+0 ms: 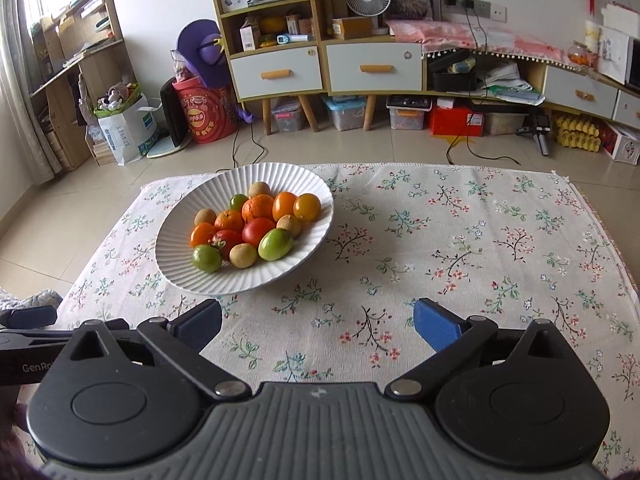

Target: Organize fruits

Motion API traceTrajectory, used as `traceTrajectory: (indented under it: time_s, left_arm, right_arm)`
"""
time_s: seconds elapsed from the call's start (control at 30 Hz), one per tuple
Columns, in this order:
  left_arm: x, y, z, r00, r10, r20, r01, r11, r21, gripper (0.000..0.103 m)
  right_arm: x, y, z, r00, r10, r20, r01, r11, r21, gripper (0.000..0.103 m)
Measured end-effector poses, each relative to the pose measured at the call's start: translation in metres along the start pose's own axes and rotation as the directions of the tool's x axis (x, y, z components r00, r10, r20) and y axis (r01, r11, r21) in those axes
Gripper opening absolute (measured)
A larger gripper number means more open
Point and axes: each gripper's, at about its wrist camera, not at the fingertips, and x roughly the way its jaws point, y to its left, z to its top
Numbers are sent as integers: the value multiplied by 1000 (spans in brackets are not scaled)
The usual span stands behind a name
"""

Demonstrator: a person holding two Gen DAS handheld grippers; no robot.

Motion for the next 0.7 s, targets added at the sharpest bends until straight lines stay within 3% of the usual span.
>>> traceTrajectory:
  time_s: [0.33,0.7]
  left_arm:
    - [-6,3,-21,998,57,-18,-58,998,-33,98]
    - [-8,2,-26,996,91,-14,-91,996,-22,98]
  right_arm:
    - [-11,13,-13,998,-54,20,55,997,-55,102]
    - [-10,24,-20,998,-59,30,61,993,-100,102]
